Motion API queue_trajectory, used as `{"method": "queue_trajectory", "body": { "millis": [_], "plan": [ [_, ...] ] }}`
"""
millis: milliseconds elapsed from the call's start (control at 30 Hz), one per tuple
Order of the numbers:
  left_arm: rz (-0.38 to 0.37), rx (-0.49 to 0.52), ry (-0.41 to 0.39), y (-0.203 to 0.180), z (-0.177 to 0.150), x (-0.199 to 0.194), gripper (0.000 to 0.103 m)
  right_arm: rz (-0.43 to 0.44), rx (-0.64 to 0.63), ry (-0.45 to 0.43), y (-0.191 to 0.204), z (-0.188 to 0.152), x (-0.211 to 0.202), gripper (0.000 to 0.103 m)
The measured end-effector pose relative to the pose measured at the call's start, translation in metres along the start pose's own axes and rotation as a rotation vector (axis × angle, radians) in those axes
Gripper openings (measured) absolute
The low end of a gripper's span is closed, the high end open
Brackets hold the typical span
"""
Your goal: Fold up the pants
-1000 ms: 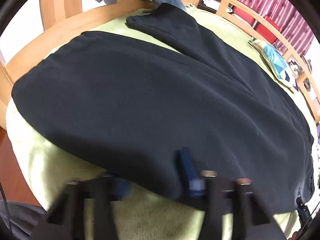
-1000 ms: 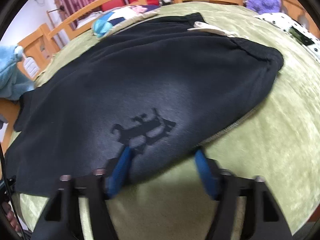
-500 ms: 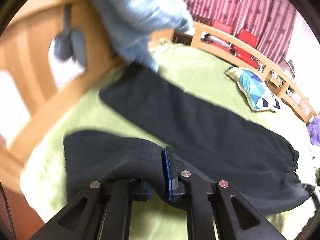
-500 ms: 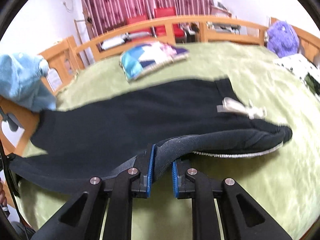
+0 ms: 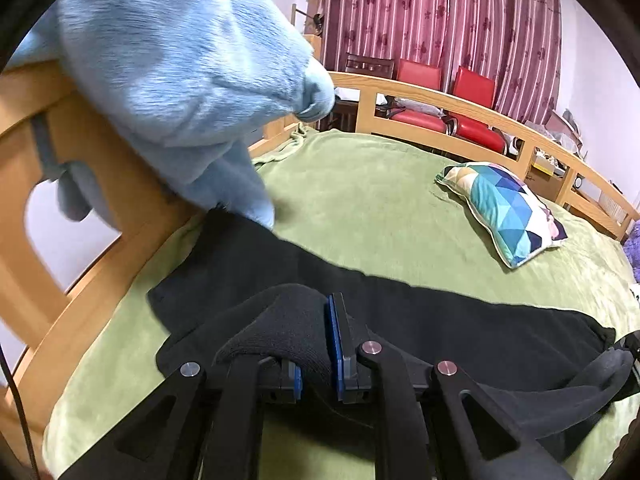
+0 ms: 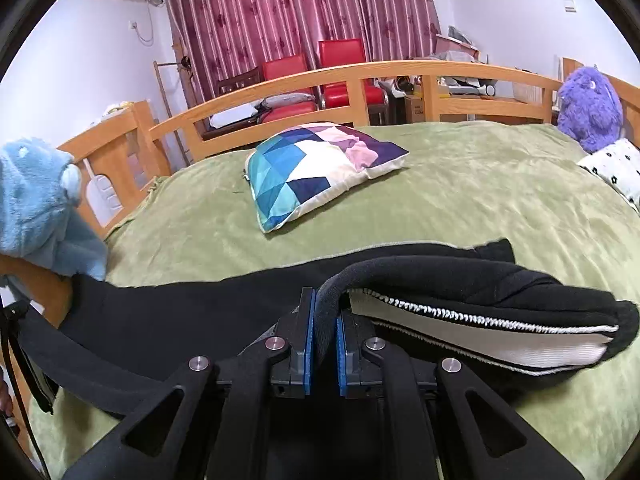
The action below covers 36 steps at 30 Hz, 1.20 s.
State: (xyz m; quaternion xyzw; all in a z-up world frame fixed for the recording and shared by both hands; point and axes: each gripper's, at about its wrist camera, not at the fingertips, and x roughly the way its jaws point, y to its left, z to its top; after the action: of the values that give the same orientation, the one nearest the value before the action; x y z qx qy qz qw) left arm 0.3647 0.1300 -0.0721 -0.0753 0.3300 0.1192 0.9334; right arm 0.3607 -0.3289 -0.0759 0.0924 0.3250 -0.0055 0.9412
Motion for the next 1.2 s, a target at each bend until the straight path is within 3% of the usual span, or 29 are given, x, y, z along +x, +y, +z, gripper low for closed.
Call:
{"method": "queue_trajectory", "body": {
  "millis": [133, 267, 367, 400, 433, 533, 567, 667, 733, 867, 1067, 1200],
  "plan": [
    [-0.006, 0.021, 0.005, -0.015, 0.003, 0.038, 0.011, -0.016, -0.016, 0.012, 0.004, 0.008, 0.045, 0.009],
    [-0.018, 0.022, 0.019, -0.030, 0.002, 0.073, 0.011, -0.028, -0.010, 0.080, 0.006, 0.005, 0.097, 0.011],
    [-0.023, 0.037, 0.035, -0.042, -0.002, 0.085, 0.014, -0.034, -0.020, 0.141, 0.008, -0.005, 0.122, 0.025],
    [-0.018, 0.056, 0.044, -0.046, -0.005, 0.086, 0.018, -0.033, -0.025, 0.160, 0.009, -0.008, 0.125, 0.039],
    [-0.018, 0.067, 0.054, -0.049, -0.006, 0.085, 0.029, -0.030, -0.028, 0.175, 0.009, -0.012, 0.124, 0.050],
    [-0.044, 0.073, 0.056, -0.051, -0.012, 0.068, 0.059, -0.017, -0.039, 0.156, 0.009, -0.022, 0.105, 0.057],
    [-0.051, 0.081, 0.049, -0.052, -0.013, 0.060, 0.063, -0.021, -0.047, 0.151, 0.009, -0.024, 0.096, 0.060],
    [-0.036, 0.110, 0.032, -0.047, -0.024, 0.027, 0.070, -0.065, -0.060, 0.148, 0.003, -0.037, 0.064, 0.063],
    [-0.030, 0.104, 0.042, -0.039, -0.032, 0.012, 0.073, -0.085, -0.066, 0.158, -0.004, -0.048, 0.046, 0.072],
    [-0.072, 0.035, 0.108, -0.008, -0.070, -0.012, 0.074, -0.123, -0.007, 0.193, -0.038, -0.083, 0.010, 0.075],
    [-0.132, -0.056, 0.218, 0.013, -0.127, -0.004, 0.074, -0.165, 0.105, 0.294, -0.093, -0.128, 0.001, 0.076],
    [-0.163, -0.081, 0.266, 0.006, -0.148, 0.016, 0.074, -0.125, 0.213, 0.287, -0.117, -0.135, 0.004, 0.076]
  ]
}}
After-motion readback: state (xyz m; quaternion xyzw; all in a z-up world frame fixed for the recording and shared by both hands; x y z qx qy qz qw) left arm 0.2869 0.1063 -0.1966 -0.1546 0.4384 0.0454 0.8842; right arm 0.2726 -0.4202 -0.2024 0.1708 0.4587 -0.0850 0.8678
